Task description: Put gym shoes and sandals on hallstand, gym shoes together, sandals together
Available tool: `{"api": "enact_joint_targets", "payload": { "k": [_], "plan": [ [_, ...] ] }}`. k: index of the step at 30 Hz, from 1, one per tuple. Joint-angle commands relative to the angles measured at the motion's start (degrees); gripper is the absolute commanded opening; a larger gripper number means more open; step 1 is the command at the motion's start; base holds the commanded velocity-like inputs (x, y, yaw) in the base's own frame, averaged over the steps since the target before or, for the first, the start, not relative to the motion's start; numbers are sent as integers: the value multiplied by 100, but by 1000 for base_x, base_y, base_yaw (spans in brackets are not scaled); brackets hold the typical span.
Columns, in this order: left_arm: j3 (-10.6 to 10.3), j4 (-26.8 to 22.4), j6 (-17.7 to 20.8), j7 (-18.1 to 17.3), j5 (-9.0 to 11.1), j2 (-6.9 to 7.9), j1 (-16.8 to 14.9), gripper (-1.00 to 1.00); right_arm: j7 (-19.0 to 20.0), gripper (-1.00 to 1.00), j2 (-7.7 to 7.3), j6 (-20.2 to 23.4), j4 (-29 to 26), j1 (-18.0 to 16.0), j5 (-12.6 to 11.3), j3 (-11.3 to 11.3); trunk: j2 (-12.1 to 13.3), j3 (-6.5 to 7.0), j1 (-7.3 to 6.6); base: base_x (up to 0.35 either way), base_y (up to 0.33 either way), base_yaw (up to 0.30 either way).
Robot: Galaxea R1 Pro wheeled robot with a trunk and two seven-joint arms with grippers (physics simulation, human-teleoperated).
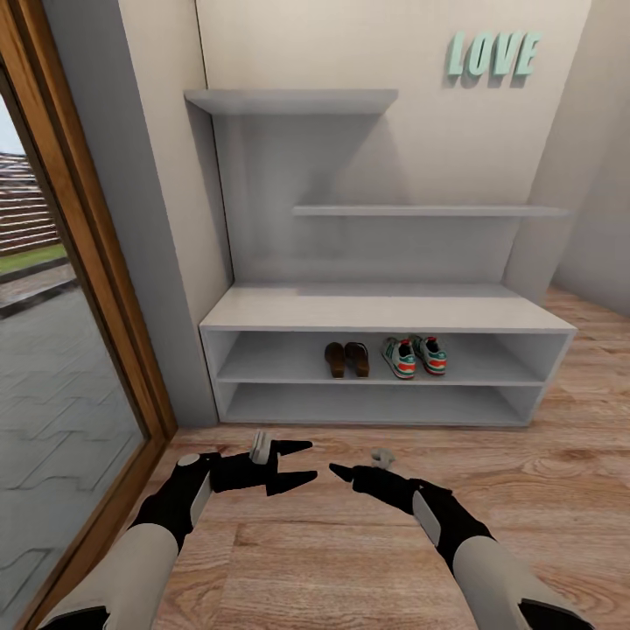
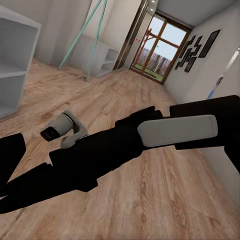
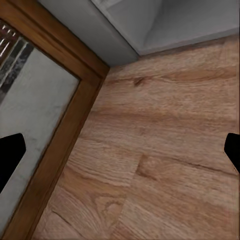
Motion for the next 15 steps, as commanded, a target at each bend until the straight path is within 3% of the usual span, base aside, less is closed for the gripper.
{"api": "enact_joint_targets", "payload": {
  "k": [1,4,9,15],
  "plan": [
    [43,-4,18,-32,-49,-9,-4,100,25,100,5,16,8,-2,-20,-36,-2,-6,-1,0,0,0],
    [43,-4,18,-32,-49,-9,-4,100,31,100,2,-99,304,3,-40,-42,-2,-6,-1,0,0,0],
    [43,-4,19,-32,-49,-9,-4,100,28,100,-9,-148,1382,6,-38,-45,-2,-6,-1,0,0,0],
    [43,-4,18,-32,-49,-9,-4,100,28,100,-3,-155,1864,29,-23,-43,-2,-6,-1,0,0,0]
  ]
}}
